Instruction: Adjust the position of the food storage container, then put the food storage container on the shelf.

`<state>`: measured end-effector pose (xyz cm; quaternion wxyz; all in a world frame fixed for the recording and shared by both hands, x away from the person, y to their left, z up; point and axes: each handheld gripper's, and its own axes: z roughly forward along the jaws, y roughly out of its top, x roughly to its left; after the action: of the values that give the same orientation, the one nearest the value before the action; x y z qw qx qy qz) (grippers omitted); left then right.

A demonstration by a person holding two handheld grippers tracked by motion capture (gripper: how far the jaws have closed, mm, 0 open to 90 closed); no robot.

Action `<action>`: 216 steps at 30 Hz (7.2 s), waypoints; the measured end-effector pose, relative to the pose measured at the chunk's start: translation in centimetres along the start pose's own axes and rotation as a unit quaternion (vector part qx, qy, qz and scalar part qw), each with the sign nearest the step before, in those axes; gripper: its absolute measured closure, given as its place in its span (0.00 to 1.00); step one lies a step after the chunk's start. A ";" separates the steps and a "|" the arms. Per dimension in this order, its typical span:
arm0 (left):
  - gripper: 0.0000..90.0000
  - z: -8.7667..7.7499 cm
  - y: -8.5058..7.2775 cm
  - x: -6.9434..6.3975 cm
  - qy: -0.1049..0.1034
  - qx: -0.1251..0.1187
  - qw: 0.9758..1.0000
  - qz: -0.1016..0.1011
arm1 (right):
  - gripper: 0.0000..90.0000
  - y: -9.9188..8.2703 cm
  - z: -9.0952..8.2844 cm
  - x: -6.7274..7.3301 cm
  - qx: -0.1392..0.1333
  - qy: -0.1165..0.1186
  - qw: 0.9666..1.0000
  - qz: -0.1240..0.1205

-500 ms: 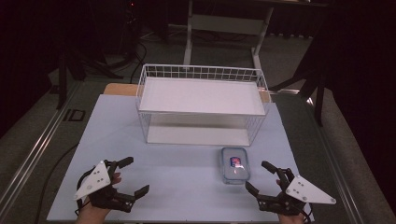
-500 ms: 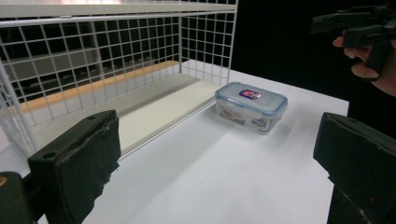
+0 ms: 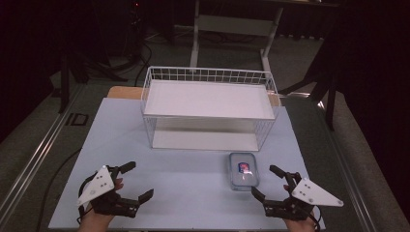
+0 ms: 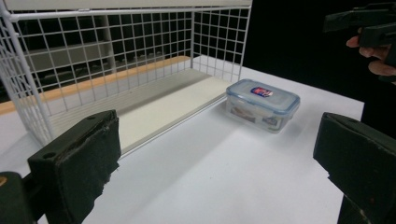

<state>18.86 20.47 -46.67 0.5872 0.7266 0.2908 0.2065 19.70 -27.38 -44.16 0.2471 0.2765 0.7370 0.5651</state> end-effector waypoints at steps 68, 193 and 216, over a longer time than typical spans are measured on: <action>0.02 0.4 -0.4 -0.3 0.003 0.013 1.000 0.017 | 1.00 -7.7 7.1 -3.5 0.238 0.025 0.971 0.025; 0.02 7.3 2.5 0.6 -0.084 0.107 0.988 -0.073 | 0.21 1.2 9.7 -1.2 0.153 0.095 0.982 0.062; 0.17 14.4 -3.3 4.1 -0.076 0.236 0.900 -0.358 | 0.18 -4.0 15.7 -4.2 0.276 0.117 0.892 0.339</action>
<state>30.57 13.17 -53.31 0.4533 0.7044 0.5256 -0.1483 32.81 -20.16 -51.56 -0.1337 0.4986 0.7484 0.4164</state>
